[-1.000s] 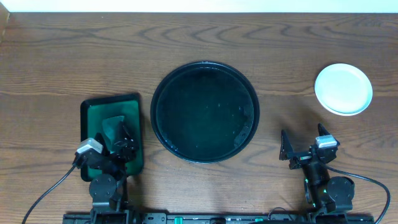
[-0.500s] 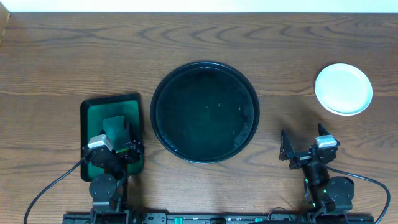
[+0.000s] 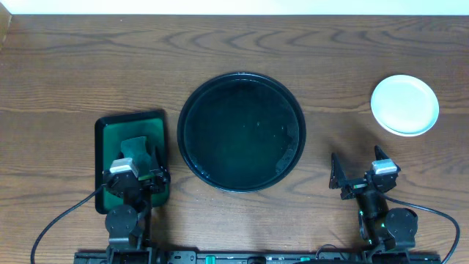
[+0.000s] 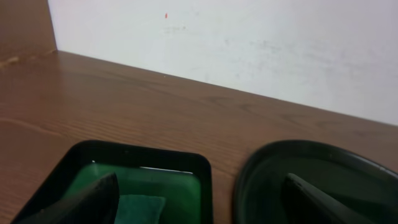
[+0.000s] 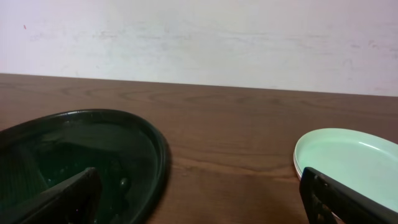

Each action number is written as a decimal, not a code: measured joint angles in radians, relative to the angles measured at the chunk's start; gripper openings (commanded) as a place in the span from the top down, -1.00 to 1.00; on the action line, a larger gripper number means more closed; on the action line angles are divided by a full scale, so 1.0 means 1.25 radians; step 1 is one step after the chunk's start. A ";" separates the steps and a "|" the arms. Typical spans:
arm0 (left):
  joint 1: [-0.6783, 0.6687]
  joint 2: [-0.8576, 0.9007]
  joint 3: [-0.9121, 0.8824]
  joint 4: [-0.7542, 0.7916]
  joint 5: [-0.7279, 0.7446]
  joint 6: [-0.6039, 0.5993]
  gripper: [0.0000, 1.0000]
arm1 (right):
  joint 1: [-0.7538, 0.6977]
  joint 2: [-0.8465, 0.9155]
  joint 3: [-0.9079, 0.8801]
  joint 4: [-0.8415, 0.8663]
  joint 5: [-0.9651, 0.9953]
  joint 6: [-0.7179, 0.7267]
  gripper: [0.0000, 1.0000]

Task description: Clean dirty plates on tray and stack at the side

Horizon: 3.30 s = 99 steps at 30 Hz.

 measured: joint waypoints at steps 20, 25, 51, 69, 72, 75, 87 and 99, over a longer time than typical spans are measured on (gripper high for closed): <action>0.000 0.000 0.000 -0.001 0.008 0.056 -0.67 | 0.000 0.000 0.000 0.000 0.000 0.000 -0.98; 0.000 0.000 0.000 -0.001 0.008 0.056 -0.66 | 0.000 0.000 0.000 0.000 0.000 0.000 -0.98; 0.000 0.000 0.000 -0.001 0.008 0.056 -0.66 | 0.000 0.000 0.000 0.000 0.000 0.000 -0.99; 0.000 0.000 0.000 -0.001 0.008 0.056 -0.67 | 0.000 0.000 0.000 0.000 0.000 0.000 -0.98; 0.000 0.000 0.000 -0.001 0.008 0.056 -0.66 | 0.000 0.000 0.000 0.000 0.000 0.000 -0.98; 0.000 0.000 0.000 -0.001 0.008 0.056 -0.67 | 0.000 0.000 0.000 0.000 0.000 0.000 -0.99; 0.000 0.000 0.000 -0.001 0.008 0.056 -0.67 | 0.000 0.000 0.000 0.000 0.000 0.000 -0.98; 0.000 0.000 0.000 -0.001 0.008 0.056 -0.66 | 0.000 0.000 0.000 0.000 0.000 0.000 -0.98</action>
